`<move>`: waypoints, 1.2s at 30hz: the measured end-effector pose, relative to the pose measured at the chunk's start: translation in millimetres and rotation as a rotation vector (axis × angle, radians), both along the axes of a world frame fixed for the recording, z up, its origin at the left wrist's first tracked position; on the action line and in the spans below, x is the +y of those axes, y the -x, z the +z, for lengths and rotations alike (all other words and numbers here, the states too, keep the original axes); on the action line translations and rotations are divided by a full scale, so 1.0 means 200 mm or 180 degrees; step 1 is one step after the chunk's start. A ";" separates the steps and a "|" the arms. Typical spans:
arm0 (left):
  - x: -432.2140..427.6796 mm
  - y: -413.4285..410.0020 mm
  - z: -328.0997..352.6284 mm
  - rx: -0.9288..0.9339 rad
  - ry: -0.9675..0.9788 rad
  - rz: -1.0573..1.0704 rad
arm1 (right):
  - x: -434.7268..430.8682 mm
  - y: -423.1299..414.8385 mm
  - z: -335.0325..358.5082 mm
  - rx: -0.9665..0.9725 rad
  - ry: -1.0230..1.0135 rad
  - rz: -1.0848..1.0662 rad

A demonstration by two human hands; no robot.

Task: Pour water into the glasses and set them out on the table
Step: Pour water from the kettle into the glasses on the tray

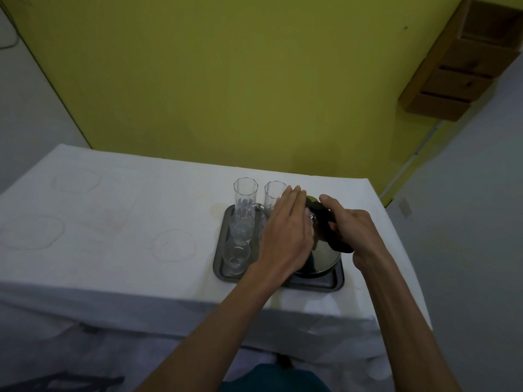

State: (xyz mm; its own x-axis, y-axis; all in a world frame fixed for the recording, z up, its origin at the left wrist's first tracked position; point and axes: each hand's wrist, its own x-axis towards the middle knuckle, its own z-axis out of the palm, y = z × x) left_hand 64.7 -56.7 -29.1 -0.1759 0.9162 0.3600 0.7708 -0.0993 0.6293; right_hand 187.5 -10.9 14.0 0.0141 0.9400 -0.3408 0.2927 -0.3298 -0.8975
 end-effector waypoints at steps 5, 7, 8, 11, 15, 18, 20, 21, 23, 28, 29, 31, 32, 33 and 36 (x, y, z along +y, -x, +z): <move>0.00 0.00 0.00 -0.0014 0.0003 -0.0006 | 0.00 0.01 0.00 -0.0037 -0.0037 -0.0002; 0.00 0.00 0.00 -0.0010 0.0020 0.0002 | 0.01 0.01 0.00 -0.0063 -0.0059 0.0013; 0.00 0.00 0.00 -0.0014 0.0030 0.0001 | 0.01 0.01 0.00 -0.0078 -0.0066 0.0014; 0.00 0.00 0.00 -0.0038 0.0038 -0.0003 | 0.01 0.01 0.00 -0.0090 -0.0041 -0.0003; 0.01 0.00 0.00 -0.0033 0.0019 0.0012 | 0.01 0.02 0.00 -0.0078 -0.0044 0.0004; 0.01 0.01 0.00 -0.0060 0.0044 0.0011 | 0.01 0.02 0.00 -0.0088 -0.0027 0.0015; 0.01 0.01 0.00 -0.0052 0.0038 0.0007 | 0.02 0.02 0.00 -0.0114 -0.0021 0.0024; 0.01 0.01 0.00 -0.0045 0.0038 0.0005 | 0.02 0.02 -0.01 -0.0120 -0.0021 0.0028; 0.00 0.01 0.00 -0.0040 0.0056 -0.0006 | 0.01 0.02 0.00 -0.0119 -0.0018 0.0025; 0.00 0.02 0.00 -0.0024 0.0038 -0.0007 | 0.00 0.03 0.00 -0.0098 0.0010 0.0002; 0.00 0.02 0.00 -0.0029 0.0042 -0.0013 | 0.00 0.04 0.00 -0.0098 0.0011 0.0001; 0.00 0.02 0.00 -0.0053 0.0042 -0.0018 | 0.00 0.04 0.01 -0.0106 0.0001 -0.0003; 0.00 0.03 0.00 -0.0057 0.0040 -0.0020 | -0.01 0.04 0.01 -0.0097 -0.0004 -0.0014; 0.00 0.03 0.01 -0.0060 0.0047 -0.0024 | -0.01 0.04 0.02 -0.0082 -0.0008 -0.0025; 0.00 0.03 0.01 -0.0047 0.0057 -0.0035 | -0.02 0.04 0.03 -0.0073 -0.0014 -0.0040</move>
